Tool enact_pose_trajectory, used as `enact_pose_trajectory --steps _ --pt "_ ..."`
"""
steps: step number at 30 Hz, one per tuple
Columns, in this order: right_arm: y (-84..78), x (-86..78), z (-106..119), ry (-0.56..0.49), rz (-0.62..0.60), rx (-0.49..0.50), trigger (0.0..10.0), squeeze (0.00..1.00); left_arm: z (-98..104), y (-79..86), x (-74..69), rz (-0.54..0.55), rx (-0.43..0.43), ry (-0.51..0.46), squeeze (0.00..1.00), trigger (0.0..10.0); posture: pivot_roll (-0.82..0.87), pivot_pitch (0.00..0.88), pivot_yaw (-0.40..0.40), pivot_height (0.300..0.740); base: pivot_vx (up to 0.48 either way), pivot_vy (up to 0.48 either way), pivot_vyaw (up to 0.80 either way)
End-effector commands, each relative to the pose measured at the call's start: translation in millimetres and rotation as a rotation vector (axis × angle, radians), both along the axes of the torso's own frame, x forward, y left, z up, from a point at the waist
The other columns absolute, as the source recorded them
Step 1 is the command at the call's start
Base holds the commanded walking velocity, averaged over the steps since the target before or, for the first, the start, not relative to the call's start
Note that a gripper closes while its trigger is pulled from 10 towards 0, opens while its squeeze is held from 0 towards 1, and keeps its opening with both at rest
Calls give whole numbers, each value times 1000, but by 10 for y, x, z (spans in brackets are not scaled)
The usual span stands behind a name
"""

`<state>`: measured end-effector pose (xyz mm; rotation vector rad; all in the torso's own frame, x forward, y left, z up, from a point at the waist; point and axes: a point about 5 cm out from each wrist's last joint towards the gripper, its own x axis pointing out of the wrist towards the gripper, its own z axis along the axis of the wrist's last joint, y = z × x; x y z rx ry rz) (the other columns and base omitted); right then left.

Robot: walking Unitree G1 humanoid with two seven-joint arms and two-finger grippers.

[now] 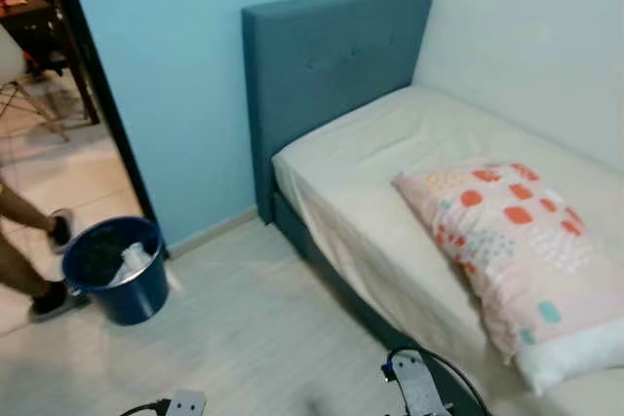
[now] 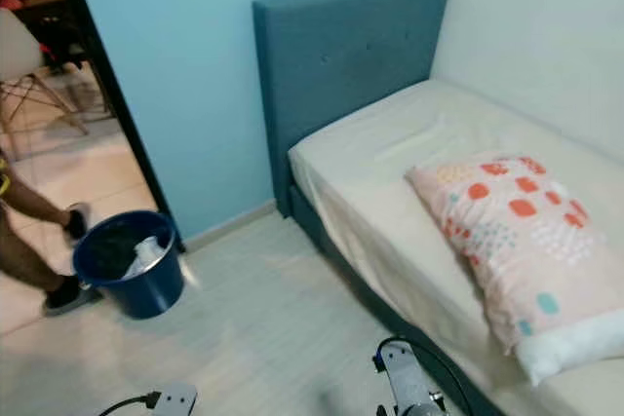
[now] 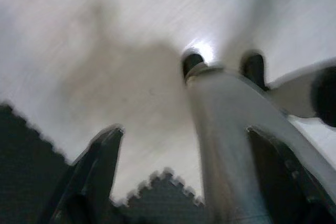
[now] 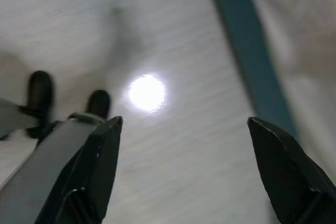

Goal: Clean up the room

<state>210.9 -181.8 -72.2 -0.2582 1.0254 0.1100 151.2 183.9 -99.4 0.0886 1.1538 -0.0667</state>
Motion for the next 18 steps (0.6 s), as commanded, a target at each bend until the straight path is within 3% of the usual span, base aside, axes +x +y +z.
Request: enact_pose_trajectory --steps 1,9,18 --pt "12 -11 -8 9 -8 3 10000 0 -55 -9 -143 -9 -3 67 0 10000 -37 51 -61 740 0 -472 0" --pt "46 17 4 5 -17 10 10000 0 -55 -14 -142 -14 -5 67 0 10000 -43 50 -61 740 0 -480 -678" --pt "82 39 14 -5 4 21 10000 0 -55 -24 -141 -16 -9 68 0 10000 -44 52 -66 740 0 -480 0"
